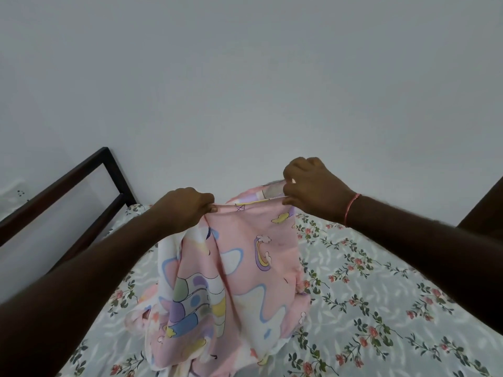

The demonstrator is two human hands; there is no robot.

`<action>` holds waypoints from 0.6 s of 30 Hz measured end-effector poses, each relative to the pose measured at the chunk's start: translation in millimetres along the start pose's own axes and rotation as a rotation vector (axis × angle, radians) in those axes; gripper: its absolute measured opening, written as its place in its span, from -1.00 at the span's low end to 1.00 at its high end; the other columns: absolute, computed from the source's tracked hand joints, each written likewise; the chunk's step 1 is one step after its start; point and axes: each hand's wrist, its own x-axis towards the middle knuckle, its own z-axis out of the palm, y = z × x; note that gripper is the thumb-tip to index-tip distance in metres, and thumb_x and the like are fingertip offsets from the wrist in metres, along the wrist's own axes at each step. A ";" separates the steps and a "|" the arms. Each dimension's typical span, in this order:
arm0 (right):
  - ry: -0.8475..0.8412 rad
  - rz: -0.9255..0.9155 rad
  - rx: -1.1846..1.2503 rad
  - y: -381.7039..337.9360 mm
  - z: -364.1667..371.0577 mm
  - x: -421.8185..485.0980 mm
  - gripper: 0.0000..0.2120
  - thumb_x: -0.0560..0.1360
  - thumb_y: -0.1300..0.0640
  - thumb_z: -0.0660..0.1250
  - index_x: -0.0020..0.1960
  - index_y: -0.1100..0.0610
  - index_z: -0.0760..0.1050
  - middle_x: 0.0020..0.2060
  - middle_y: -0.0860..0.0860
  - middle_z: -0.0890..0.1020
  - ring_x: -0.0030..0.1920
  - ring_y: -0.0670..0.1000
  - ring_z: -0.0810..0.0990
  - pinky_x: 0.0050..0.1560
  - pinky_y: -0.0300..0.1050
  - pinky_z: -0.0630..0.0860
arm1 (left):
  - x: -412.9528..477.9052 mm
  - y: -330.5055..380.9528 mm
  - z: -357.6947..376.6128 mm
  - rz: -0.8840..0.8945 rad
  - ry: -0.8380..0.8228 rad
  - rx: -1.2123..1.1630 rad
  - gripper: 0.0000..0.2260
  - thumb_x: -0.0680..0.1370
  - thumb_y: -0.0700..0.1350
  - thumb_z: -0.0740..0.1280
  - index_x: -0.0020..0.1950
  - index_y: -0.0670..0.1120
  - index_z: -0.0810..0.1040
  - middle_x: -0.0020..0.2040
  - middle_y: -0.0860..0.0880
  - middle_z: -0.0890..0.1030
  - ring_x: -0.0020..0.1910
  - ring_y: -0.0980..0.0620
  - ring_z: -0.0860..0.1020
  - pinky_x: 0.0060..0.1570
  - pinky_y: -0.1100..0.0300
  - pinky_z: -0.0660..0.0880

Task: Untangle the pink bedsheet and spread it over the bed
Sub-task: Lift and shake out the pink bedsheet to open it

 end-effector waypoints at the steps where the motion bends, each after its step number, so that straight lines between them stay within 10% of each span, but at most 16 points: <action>1: -0.015 0.028 -0.015 3.5 -0.4 -0.2 -0.78 0.41 -0.07 0.41 -0.24 0.08 0.57 -0.06 0.08 0.57 0.05 0.16 0.53 -0.04 0.05 0.45 | -1.8 -1.2 -1.0 -0.005 -0.001 0.009 -0.69 0.62 0.10 0.09 -0.07 -0.10 0.46 -0.41 0.03 0.34 -0.32 -0.11 0.45 -0.34 0.14 0.33; 10: -0.187 0.036 0.059 31.8 -45.8 50.8 -0.77 0.55 0.02 0.28 -0.15 0.19 0.49 -0.26 0.12 0.59 -0.21 0.18 0.52 -0.22 -0.01 0.38 | -7.7 -15.5 -2.6 -0.111 -0.227 -0.090 -0.74 0.59 0.12 0.18 -0.03 -0.03 0.54 -0.15 -0.01 0.55 -0.04 -0.06 0.53 -0.11 0.14 0.41; 18: -0.010 0.254 0.073 124.3 -204.7 150.3 -0.71 0.45 0.00 0.41 -0.32 0.12 0.41 -0.38 0.00 0.42 -0.25 0.09 0.35 -0.05 -0.06 0.38 | 56.6 -94.2 -220.1 -0.250 0.121 0.157 -0.81 0.57 -0.01 0.25 0.05 -0.02 0.61 0.09 -0.10 0.62 0.11 -0.12 0.54 0.08 0.09 0.47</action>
